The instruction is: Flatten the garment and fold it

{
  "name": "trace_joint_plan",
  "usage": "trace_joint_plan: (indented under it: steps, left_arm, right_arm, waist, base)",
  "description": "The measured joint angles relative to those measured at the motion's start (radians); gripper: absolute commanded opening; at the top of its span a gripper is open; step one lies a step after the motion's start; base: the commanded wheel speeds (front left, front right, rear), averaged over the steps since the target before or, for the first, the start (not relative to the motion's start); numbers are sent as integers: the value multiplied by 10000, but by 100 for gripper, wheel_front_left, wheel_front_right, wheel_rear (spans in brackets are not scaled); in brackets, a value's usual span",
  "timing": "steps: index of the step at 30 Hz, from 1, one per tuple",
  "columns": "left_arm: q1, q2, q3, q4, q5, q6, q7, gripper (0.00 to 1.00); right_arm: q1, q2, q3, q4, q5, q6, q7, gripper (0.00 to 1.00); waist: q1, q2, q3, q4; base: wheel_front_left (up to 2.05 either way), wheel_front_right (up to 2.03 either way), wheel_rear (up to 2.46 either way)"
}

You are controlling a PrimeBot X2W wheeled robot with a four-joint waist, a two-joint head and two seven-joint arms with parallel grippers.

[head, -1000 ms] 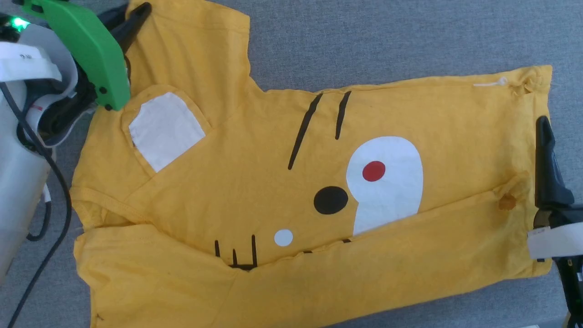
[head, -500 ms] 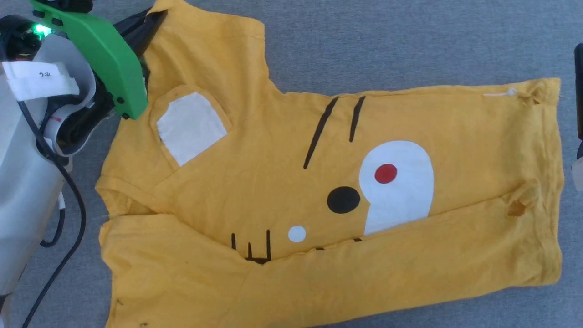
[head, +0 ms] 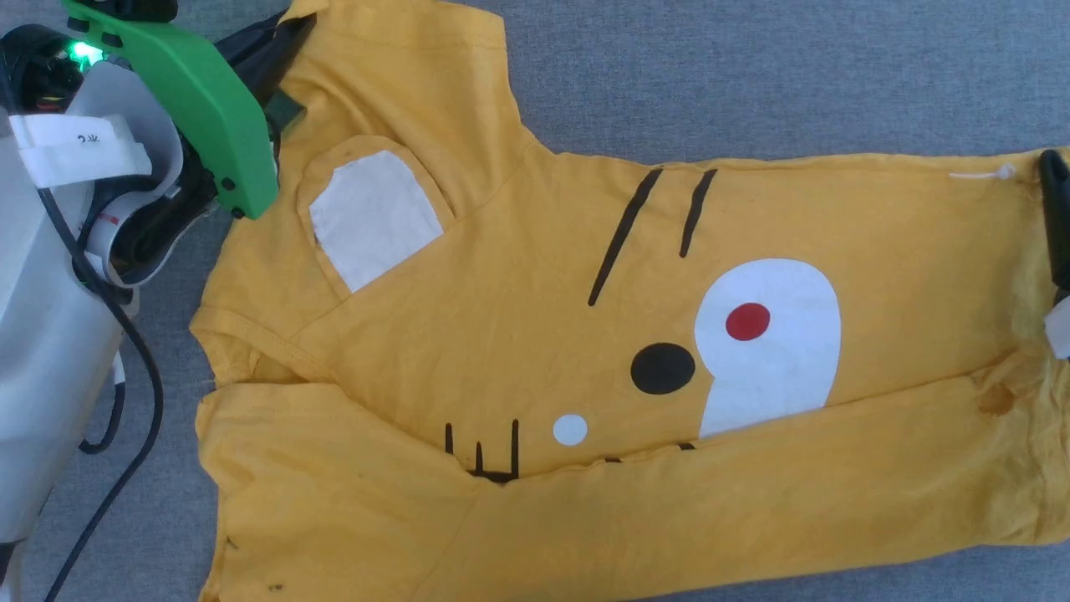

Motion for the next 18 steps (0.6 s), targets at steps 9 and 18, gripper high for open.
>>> trace_joint_plan:
  steps: [9,18]
  left_arm:
    - [-17,0,8,115,-79,-2,-123,0]
    - [451,48,491,-128,-230,-63,-1590,0]
  right_arm:
    - [-104,242,52,188,-90,0,140,0]
    - [-65,10,167,82,-71,0,-754,0]
  waist:
    - [0,0,34,63]
    - [0,0,-645,54]
  base:
    - [0,0,0]
    - [0,0,0]
